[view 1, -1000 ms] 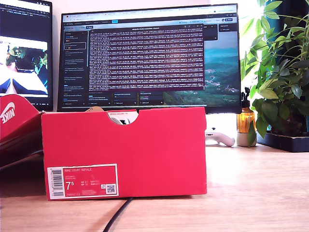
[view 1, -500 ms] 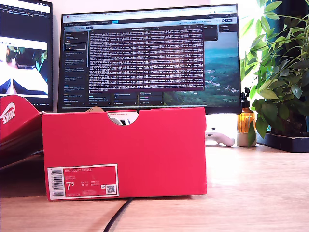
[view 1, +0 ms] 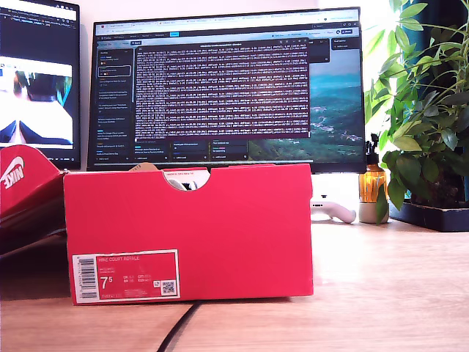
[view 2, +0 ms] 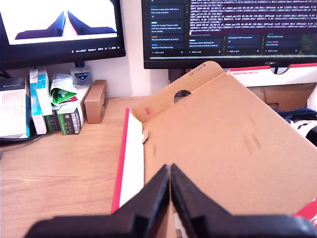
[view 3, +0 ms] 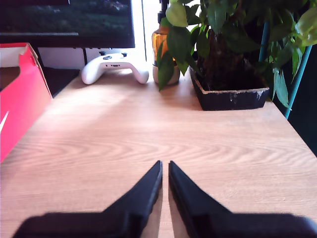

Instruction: Pack the blue shoes by picking the first shoe and placing it inside the red shoebox, left side, then picking and rotating the second shoe and placing it in the shoebox

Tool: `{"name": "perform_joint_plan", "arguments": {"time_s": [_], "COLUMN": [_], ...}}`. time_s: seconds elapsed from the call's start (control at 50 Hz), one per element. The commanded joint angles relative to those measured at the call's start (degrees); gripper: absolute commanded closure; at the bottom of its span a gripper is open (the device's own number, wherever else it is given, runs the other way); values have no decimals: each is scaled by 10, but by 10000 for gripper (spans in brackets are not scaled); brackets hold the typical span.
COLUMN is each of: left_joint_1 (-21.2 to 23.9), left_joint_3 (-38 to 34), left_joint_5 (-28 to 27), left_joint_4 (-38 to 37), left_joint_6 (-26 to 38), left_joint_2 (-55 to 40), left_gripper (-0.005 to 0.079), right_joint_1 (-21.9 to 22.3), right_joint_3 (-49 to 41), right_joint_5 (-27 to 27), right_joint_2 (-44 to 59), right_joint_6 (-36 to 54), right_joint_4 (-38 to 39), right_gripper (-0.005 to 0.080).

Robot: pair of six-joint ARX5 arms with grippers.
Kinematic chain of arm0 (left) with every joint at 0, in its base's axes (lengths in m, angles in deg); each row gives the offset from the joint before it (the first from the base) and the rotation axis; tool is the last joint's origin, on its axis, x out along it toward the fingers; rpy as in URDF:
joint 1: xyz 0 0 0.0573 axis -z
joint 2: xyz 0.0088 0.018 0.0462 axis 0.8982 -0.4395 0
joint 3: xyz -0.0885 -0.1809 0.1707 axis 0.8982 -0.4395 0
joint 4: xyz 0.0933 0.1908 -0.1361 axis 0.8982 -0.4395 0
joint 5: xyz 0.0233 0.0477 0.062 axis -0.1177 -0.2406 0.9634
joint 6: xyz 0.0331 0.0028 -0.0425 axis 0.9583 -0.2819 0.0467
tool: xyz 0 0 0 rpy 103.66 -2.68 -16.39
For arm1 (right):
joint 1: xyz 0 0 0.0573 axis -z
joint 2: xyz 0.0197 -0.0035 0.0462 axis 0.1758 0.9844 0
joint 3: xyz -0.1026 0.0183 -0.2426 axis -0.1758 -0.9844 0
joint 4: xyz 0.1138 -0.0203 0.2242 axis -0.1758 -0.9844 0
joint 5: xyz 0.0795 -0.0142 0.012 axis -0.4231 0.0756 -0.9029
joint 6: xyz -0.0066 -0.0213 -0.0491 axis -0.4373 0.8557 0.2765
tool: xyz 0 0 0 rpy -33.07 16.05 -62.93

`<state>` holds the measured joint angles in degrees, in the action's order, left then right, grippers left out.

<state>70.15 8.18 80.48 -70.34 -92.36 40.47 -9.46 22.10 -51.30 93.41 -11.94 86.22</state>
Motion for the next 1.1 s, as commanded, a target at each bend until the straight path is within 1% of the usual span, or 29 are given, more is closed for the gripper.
{"name": "perform_joint_plan", "arguments": {"time_s": [0.0,0.12,0.2,0.34,0.62,0.7,0.96,1.08], "left_joint_1": [-1,-1,-1,-1,-1,-1,-1,-1], "left_joint_3": [-3,-3,-3,-3,-3,-3,-3,-3], "left_joint_5": [0,0,-1,0,8,9,8,9], "left_joint_4": [7,7,8,7,3,3,2,-16], "left_joint_6": [-1,-1,-3,-3,-3,-3,-5,-6], "left_joint_2": [5,5,5,5,5,5,5,5], "left_gripper": [759,759,759,759,759,759,759,759], "right_joint_1": [-3,-3,-3,-3,-3,-3,-3,-3], "right_joint_3": [-19,-39,-40,-40,-40,-38,-35,-35], "right_joint_5": [3,5,7,4,4,2,-2,-2], "right_joint_2": [-20,-56,-79,-125,-243,-268,-266,-266], "right_joint_6": [-2,4,7,8,-3,-14,-19,-28], "right_joint_4": [-8,-32,-67,-105,-207,-215,-222,-221], "right_gripper": [762,762,762,762,762,762,762,762]}}
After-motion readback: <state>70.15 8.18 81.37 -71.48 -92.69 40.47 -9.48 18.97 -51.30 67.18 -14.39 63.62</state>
